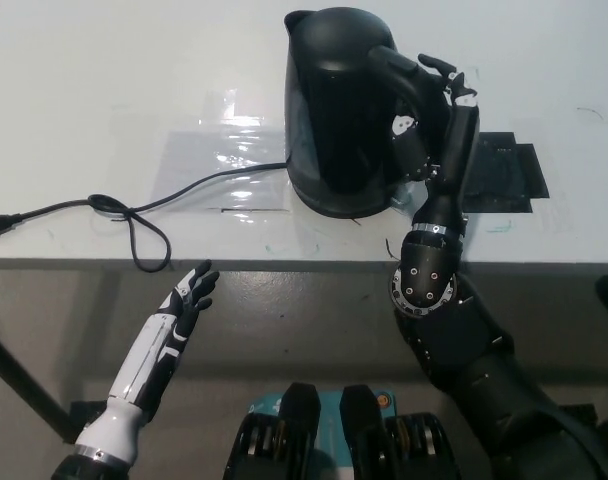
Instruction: A kettle and its base are kept separately on the desk infront of the robot and the robot uses its right hand to lift the kettle by its handle and places it on its base to align it correctly.
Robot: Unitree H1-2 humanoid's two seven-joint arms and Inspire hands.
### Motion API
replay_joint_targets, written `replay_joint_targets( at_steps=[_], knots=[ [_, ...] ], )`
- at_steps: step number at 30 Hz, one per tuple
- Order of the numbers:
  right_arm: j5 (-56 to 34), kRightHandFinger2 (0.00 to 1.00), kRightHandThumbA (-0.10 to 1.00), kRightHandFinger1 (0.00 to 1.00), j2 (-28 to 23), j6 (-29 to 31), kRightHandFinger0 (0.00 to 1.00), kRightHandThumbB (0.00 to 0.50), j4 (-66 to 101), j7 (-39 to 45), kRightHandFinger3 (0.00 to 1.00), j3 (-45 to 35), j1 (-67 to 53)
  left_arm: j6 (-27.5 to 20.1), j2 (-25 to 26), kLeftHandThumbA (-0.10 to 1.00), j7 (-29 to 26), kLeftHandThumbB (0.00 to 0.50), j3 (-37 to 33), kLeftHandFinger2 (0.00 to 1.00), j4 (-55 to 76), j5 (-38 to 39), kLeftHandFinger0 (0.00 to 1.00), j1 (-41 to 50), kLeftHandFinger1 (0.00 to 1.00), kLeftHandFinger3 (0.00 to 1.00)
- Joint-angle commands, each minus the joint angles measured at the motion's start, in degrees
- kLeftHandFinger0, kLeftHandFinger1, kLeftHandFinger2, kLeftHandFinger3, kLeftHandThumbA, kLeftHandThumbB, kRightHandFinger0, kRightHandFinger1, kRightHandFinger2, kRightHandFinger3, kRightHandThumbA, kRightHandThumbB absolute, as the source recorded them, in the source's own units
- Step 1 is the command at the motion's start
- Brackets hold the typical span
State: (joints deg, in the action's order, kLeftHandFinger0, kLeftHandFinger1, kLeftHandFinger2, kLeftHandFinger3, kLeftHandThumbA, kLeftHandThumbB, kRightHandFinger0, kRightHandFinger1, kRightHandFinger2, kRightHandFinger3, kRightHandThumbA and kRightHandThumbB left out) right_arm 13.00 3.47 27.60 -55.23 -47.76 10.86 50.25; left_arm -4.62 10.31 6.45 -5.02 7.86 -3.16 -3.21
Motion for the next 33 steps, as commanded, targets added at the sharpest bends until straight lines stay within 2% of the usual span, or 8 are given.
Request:
replay_joint_targets(
  at_steps=[1, 7, 8, 9, 10, 11, 17, 33],
  knots=[
    [-0.4, 0.56, -0.10, 0.10, 1.5, -0.7, 0.00, 0.097, -1.6, 2.3, 0.67, 0.9, 1.4, -1.8, 1.2, 1.00, 1.3, 0.087, -0.1, 1.00, 0.7, -0.3, 1.00, -1.2, 1.00, 1.00],
    [0.1, 0.57, -0.10, 0.10, 1.3, -0.7, 0.00, 0.101, -1.7, 2.2, 0.66, 1.2, 1.8, -1.9, 1.0, 1.00, 1.5, 0.077, 0.1, 1.00, 0.7, 0.0, 1.00, -1.1, 1.00, 1.00],
    [0.0, 0.72, -0.05, 0.24, 0.9, -0.7, 0.08, 0.165, -1.5, 2.9, 0.84, 1.3, 1.6, -1.9, 1.1, 1.00, 1.6, 0.079, 0.2, 1.00, 0.7, 0.0, 1.00, -1.1, 1.00, 1.00],
    [-0.3, 1.00, 0.37, 0.72, 0.2, -0.7, 0.48, 0.373, -1.0, 5.3, 1.00, 1.7, 1.2, -1.9, 1.2, 1.00, 1.6, 0.080, 0.2, 1.00, 0.7, 0.0, 1.00, -1.2, 1.00, 1.00],
    [-1.6, 1.00, 0.57, 1.00, -0.6, -0.7, 0.85, 0.439, -0.1, 10.2, 1.00, 2.2, 0.6, -2.0, 1.2, 1.00, 1.7, 0.076, 0.3, 1.00, 0.6, 0.0, 1.00, -1.3, 1.00, 1.00],
    [-2.7, 1.00, 0.61, 1.00, -1.0, -0.7, 0.99, 0.465, 0.4, 13.0, 1.00, 2.3, 0.4, -2.2, 1.2, 1.00, 1.7, 0.074, 0.3, 1.00, 0.5, 0.1, 1.00, -1.4, 1.00, 1.00],
    [-8.1, 1.00, 0.97, 1.00, -5.4, -1.7, 1.00, 0.500, 6.6, 29.4, 1.00, 2.2, -0.5, -1.8, 1.2, 1.00, 1.9, 0.088, 0.4, 1.00, 0.7, 0.4, 1.00, -1.2, 1.00, 1.00],
    [-20.0, 1.00, 0.91, 1.00, -8.2, -7.2, 1.00, 0.500, 24.4, 40.0, 1.00, -0.6, -3.3, -2.2, 0.9, 1.00, 1.6, 0.101, 0.4, 1.00, 0.4, 0.3, 1.00, -1.2, 1.00, 1.00]
  ],
)
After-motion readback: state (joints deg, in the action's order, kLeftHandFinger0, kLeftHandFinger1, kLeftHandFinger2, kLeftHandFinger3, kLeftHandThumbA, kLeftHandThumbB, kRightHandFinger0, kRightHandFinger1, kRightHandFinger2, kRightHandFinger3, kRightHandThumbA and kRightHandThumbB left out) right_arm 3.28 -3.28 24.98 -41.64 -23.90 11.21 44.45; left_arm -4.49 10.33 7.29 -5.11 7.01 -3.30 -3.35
